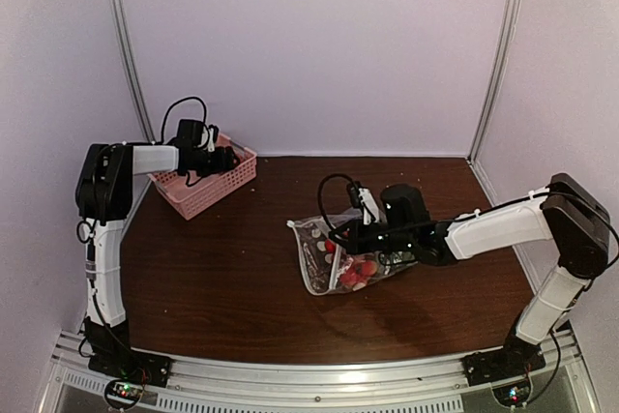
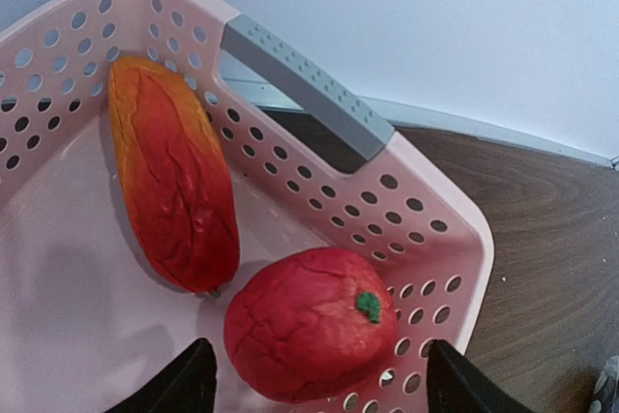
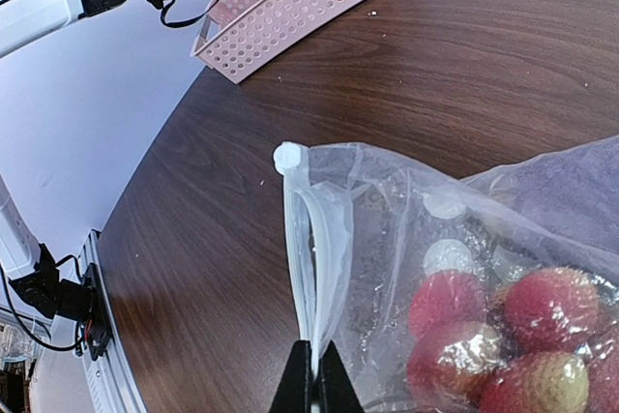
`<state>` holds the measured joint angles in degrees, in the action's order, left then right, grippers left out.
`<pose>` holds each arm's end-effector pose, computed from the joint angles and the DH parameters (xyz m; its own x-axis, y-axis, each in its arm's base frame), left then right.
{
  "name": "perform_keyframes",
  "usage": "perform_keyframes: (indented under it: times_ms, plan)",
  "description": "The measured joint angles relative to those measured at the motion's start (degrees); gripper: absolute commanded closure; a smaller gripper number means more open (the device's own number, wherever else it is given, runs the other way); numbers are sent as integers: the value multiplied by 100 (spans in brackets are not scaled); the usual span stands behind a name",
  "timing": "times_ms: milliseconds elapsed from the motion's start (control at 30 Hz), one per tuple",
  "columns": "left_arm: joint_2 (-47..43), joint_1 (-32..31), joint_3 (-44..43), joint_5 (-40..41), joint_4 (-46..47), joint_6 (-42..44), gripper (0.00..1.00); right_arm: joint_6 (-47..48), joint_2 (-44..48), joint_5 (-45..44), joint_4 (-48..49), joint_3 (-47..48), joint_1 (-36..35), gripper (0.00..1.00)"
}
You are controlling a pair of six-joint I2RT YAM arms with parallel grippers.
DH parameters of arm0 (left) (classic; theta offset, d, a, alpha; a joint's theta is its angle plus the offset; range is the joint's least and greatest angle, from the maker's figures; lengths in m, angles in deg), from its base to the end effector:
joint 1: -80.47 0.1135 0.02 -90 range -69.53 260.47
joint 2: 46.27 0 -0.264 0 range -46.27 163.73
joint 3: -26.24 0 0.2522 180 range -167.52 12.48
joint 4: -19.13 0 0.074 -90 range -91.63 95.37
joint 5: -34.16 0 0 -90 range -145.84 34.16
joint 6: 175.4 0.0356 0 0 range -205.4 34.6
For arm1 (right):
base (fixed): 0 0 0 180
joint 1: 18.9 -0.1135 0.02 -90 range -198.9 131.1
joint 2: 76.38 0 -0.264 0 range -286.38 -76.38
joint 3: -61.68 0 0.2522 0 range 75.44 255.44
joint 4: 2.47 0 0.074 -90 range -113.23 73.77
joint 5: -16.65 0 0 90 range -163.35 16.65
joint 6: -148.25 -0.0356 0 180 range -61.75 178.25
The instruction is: Open the zip-top bag and remove the fake food
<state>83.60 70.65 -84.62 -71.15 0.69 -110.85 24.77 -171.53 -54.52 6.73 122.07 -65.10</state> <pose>0.5046 -0.0969 0.1681 -0.7005 -0.2994 -0.6479 0.0776 0.8704 -0.4861 0.2326 0.2592 0.1862 -0.7371 -0.0143 -0.6756 -0.5731 0.5429 0.6138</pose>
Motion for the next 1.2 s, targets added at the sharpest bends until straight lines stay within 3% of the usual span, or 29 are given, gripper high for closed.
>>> perform_keyframes:
  times_ms: [267, 433, 667, 833, 1033, 1200]
  plan:
    - [-446, 2, 15, 35, -214, 118, 9, 79, 0, -4, -234, 103, 0, 100]
    - [-1377, 2, 494, 26, -101, 157, 5, 140, 0, 2, -341, 125, 0, 100]
    - [-3230, -199, 2677, 15, 938, 72, 2, 293, 2, 24, -389, 192, 0, 100]
    - [-4151, -1008, 4433, 118, 1563, 17, 5, 354, 0, 37, -542, 361, 0, 100]
    - [-4666, -2218, 6094, 81, 2555, -68, 14, 358, 0, 46, -577, 584, -2, 100]
    - [-4607, -2767, 6603, 50, 3202, -186, 19, 352, -50, 50, -610, 627, -7, 100]
